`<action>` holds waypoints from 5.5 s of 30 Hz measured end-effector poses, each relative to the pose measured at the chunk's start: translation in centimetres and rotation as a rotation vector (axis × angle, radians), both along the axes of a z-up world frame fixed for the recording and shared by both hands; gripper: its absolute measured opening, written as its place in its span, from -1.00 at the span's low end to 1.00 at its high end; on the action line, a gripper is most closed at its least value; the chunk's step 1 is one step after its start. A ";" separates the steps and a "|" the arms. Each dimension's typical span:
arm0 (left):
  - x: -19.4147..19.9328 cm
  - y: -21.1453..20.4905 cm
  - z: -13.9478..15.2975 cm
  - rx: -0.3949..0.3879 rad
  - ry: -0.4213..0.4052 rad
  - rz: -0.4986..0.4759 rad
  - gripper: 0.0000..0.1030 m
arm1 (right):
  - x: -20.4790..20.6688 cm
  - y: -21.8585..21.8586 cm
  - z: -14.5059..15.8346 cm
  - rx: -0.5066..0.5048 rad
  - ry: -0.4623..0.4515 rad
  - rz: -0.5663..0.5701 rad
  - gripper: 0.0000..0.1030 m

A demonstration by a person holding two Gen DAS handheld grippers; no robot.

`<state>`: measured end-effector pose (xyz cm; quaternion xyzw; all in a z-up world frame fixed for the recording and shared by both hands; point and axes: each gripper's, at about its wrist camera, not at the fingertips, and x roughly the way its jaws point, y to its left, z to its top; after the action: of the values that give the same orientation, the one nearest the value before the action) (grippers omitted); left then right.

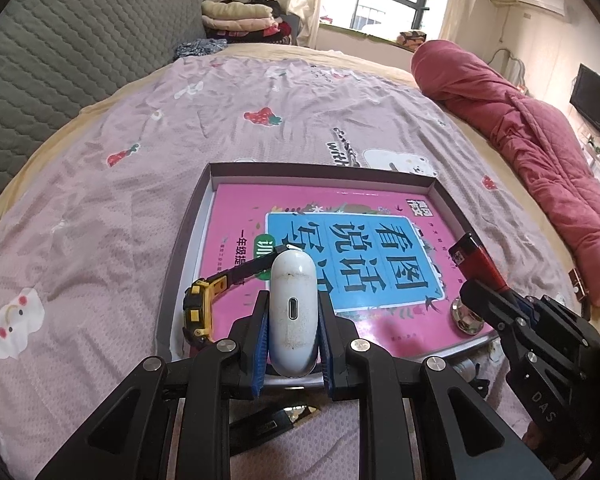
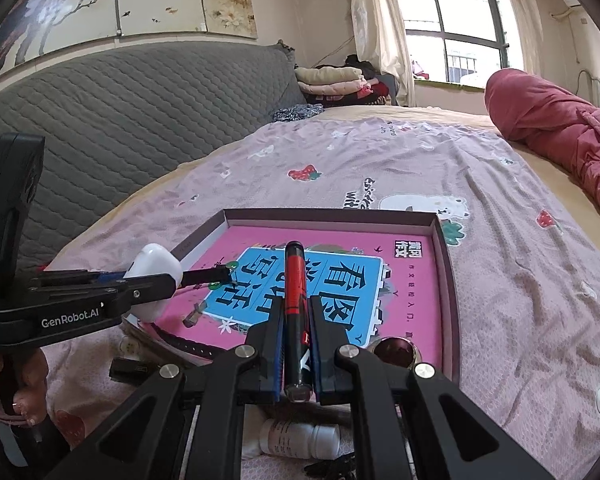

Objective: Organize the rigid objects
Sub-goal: 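Carry the earbud case over the tray while the right tool lowers the lighter into it, then open the right tool to release the lighter while the left tool lowers the earbud case, then open the left tool to release the earbud case onto the watch strap, then withdraw both tools up and away from the tray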

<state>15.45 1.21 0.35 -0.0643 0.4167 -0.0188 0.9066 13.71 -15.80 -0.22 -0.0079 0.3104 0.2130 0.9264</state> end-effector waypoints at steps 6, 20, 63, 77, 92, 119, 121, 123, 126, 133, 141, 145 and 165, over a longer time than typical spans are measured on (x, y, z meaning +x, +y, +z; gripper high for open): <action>0.7 -0.1 -0.6 0.010 0.013 -0.001 -0.58 | 0.3 0.2 -0.2 -0.006 0.008 0.005 -0.79; 2.0 -0.8 -1.6 0.027 0.041 -0.018 -0.58 | 0.7 0.9 -1.3 -0.026 0.048 0.026 -0.79; 2.5 -1.4 -4.2 0.025 0.100 -0.038 -0.58 | 1.9 1.0 -3.5 -0.054 0.128 -0.018 -0.78; 2.4 -1.3 -4.3 0.031 0.107 -0.034 -0.57 | 1.7 1.3 -3.3 -0.050 0.122 0.007 -0.54; 2.5 0.4 -3.5 0.040 0.103 0.024 -0.40 | 1.4 1.2 -2.9 -0.040 0.104 -0.003 -0.49; 1.4 -0.4 -0.8 0.051 0.053 0.017 -0.03 | 1.1 0.7 -1.9 -0.025 0.071 -0.010 -0.26; 1.3 -0.4 -0.6 0.045 0.050 0.017 0.01 | 1.2 0.7 -1.8 -0.025 0.071 -0.015 -0.25; 1.2 -0.4 -0.5 0.046 0.049 0.015 0.01 | 1.2 0.6 -1.7 -0.026 0.068 -0.017 -0.25; 1.0 -0.5 -0.3 0.052 0.048 0.017 0.01 | 1.1 0.5 -1.6 -0.027 0.063 -0.018 -0.24; 0.3 -0.1 0.3 0.051 0.041 0.024 0.22 | 0.9 0.2 -0.9 -0.036 0.034 -0.029 -0.09; -0.5 0.1 1.1 0.041 0.031 0.024 0.22 | 0.3 -1.0 0.2 -0.022 -0.002 -0.045 -0.03; -0.9 0.3 1.6 0.037 0.022 0.028 0.23 | -0.2 -2.0 0.9 -0.014 -0.014 -0.059 -0.02; -4.0 0.9 3.9 0.014 -0.013 0.016 0.24 | -2.5 -5.6 3.3 0.015 -0.053 -0.169 0.05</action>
<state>11.45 2.12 4.26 -0.0611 0.4105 -0.0088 0.9098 11.16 -21.37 3.10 0.0193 0.2837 0.1362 0.9490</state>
